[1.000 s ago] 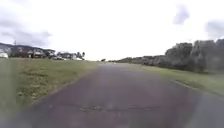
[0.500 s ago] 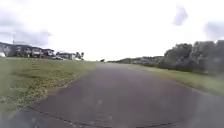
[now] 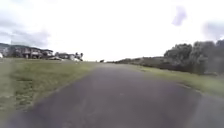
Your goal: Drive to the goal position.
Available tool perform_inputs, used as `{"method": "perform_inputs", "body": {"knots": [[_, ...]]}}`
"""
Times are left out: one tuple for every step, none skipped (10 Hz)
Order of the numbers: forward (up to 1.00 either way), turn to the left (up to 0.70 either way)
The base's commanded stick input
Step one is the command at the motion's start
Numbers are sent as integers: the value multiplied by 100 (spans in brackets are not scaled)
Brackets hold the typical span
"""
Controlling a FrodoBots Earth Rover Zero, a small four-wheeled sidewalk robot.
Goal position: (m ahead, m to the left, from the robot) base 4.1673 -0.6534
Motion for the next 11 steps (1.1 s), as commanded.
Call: {"method": "perform_inputs", "body": {"knots": [[70, 0], [70, 0], [70, 0], [70, 0], [70, 0], [70, 0], [70, 0], [70, 0], [70, 0], [70, 0], [70, 0]]}}
